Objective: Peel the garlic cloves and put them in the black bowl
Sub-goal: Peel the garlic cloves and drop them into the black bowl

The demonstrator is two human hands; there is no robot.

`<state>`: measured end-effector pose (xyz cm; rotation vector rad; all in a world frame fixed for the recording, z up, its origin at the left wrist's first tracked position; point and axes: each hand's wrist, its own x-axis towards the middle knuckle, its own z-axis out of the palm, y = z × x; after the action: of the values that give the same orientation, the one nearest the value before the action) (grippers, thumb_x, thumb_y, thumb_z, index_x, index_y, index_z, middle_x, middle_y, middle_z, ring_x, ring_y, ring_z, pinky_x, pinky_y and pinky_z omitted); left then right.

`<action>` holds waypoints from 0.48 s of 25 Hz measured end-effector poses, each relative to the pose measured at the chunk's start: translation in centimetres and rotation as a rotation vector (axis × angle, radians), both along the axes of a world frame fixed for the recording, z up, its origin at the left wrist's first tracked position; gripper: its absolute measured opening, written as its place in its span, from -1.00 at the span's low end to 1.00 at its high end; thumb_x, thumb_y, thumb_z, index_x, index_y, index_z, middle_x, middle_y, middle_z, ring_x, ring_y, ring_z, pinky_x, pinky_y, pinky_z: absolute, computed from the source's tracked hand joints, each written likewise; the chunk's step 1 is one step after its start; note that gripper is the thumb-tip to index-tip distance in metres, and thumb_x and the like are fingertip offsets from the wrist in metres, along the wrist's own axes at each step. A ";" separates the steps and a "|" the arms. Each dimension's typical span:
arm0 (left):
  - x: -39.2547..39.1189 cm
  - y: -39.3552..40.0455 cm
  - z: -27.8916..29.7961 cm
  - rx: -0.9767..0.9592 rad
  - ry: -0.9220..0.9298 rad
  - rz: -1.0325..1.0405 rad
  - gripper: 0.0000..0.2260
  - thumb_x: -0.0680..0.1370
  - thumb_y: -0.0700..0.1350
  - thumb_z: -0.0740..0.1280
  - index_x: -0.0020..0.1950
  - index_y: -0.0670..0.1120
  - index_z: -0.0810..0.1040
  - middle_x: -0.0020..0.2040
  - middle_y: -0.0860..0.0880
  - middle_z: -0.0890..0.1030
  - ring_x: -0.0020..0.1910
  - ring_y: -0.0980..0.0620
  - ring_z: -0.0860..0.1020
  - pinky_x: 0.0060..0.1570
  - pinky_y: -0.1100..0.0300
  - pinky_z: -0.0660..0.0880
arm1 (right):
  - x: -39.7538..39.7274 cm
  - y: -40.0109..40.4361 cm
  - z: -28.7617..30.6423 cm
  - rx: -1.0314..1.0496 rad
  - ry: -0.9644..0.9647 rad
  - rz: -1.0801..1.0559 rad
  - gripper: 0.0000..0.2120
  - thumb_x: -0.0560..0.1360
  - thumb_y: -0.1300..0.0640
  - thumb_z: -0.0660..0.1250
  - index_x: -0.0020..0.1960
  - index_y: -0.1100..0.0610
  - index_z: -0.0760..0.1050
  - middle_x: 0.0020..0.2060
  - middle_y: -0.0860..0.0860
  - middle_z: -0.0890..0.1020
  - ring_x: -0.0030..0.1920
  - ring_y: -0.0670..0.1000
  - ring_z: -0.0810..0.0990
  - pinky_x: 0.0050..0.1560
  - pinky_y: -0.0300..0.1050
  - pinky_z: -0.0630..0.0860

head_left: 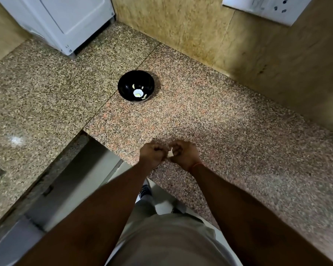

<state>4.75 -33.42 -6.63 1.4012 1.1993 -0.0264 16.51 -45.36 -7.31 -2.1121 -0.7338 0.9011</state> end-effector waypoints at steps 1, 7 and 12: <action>0.0 -0.1 0.0 -0.005 -0.005 0.018 -0.89 0.47 -0.30 0.53 -0.22 -0.13 0.73 -0.36 -0.18 0.68 -0.47 -0.08 0.61 -0.25 -0.03 0.64 | -0.1 0.0 0.0 0.015 -0.011 0.003 -0.52 0.23 0.25 0.67 0.12 0.08 0.68 -0.25 -0.14 0.66 -0.29 -0.22 0.57 -0.21 -0.41 0.50; -0.7 -0.5 0.2 -0.009 -0.031 0.000 -0.95 0.47 -0.36 0.51 -0.10 -0.31 0.70 -0.37 -0.20 0.66 -0.54 0.02 0.58 -0.48 0.19 0.56 | -0.6 -0.2 0.4 0.035 -0.085 0.078 -0.61 0.24 0.16 0.69 0.03 0.01 0.69 -0.21 -0.14 0.67 -0.22 -0.13 0.63 -0.13 -0.19 0.60; -0.8 -0.7 -0.1 0.054 0.055 -0.006 -0.88 0.41 -0.29 0.58 -0.13 -0.31 0.71 -0.31 -0.23 0.65 -0.51 0.03 0.53 -0.45 0.21 0.54 | -1.5 0.0 0.0 -0.023 -0.150 0.141 -0.69 0.26 0.08 0.66 -0.04 -0.06 0.68 -0.23 -0.17 0.69 -0.22 -0.19 0.64 -0.12 -0.13 0.65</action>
<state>3.90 -34.15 -6.69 1.4596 1.2496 -0.0367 15.04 -45.33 -7.29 -2.1871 -0.9637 0.8339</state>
